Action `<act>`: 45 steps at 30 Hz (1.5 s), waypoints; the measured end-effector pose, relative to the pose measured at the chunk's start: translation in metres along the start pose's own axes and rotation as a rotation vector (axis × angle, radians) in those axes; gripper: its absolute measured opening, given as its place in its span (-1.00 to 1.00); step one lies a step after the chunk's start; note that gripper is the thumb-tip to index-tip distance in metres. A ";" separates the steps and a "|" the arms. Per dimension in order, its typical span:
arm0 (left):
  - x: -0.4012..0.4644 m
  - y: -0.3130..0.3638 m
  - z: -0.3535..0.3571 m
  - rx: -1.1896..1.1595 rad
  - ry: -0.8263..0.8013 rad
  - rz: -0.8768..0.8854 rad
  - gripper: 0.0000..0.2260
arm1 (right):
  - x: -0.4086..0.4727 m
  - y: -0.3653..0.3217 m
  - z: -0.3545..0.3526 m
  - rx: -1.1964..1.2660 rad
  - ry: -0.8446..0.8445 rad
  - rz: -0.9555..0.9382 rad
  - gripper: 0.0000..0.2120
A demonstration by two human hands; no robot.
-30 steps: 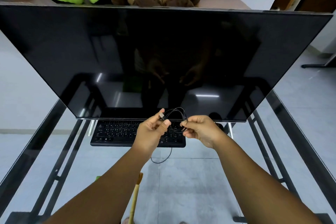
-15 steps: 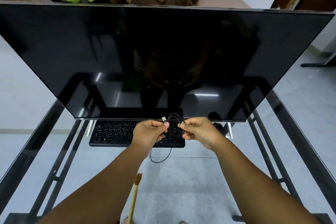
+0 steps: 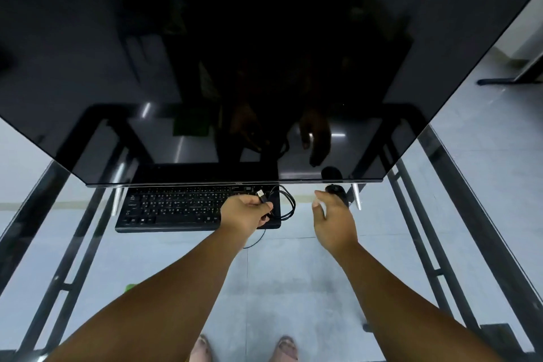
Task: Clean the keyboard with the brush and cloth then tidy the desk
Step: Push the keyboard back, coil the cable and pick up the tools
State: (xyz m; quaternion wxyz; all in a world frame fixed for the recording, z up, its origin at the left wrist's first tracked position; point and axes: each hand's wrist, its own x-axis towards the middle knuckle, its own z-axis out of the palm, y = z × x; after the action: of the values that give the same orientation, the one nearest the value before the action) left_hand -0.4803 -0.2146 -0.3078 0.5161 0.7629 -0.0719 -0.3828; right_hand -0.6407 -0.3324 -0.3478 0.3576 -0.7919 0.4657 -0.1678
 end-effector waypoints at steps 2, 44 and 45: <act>0.006 -0.003 0.013 0.026 0.009 -0.002 -0.92 | -0.004 0.018 0.000 -0.178 -0.030 -0.084 -0.59; 0.036 -0.022 0.076 0.491 0.092 0.111 -0.66 | -0.022 0.082 0.003 -0.520 0.018 -0.077 -0.33; 0.035 -0.021 0.072 0.480 0.084 0.118 -0.68 | -0.023 0.078 0.004 -0.518 0.025 -0.083 -0.34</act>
State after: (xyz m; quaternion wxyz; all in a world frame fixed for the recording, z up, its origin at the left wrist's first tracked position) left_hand -0.5096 -0.2751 -0.3557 0.3442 0.8733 -0.1836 -0.2919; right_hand -0.6986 -0.3352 -0.4055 0.1301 -0.8732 0.4648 -0.0673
